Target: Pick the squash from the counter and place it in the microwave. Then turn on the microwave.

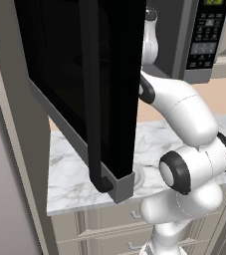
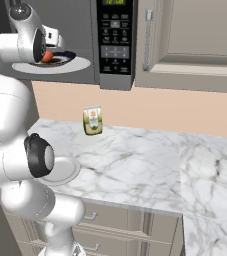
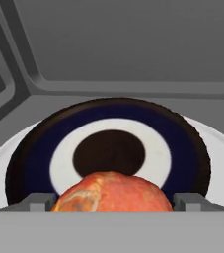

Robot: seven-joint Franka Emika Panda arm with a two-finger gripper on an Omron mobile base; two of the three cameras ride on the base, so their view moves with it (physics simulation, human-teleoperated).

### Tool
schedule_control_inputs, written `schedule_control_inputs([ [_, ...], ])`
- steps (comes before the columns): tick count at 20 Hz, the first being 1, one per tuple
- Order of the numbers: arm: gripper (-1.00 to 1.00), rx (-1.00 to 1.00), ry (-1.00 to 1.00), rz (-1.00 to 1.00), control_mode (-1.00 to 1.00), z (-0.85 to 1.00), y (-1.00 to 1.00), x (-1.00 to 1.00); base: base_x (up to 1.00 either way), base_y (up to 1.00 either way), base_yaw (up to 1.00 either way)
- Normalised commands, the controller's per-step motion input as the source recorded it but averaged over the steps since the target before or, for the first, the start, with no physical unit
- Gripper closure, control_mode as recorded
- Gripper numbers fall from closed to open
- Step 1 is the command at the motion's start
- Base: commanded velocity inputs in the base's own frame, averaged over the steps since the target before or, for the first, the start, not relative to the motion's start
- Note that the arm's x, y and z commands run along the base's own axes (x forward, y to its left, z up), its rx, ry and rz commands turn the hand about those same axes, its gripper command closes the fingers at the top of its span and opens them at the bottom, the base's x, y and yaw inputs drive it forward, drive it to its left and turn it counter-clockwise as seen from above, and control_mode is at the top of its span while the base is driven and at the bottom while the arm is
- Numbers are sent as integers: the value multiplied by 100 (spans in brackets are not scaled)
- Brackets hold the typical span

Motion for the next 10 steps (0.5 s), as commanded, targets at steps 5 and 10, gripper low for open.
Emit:
schedule_control_inputs([
  [5,100,0,0,0,-100,0,8,14,0,0,0],
  [10,100,0,0,0,-100,0,7,19,0,0,0],
])
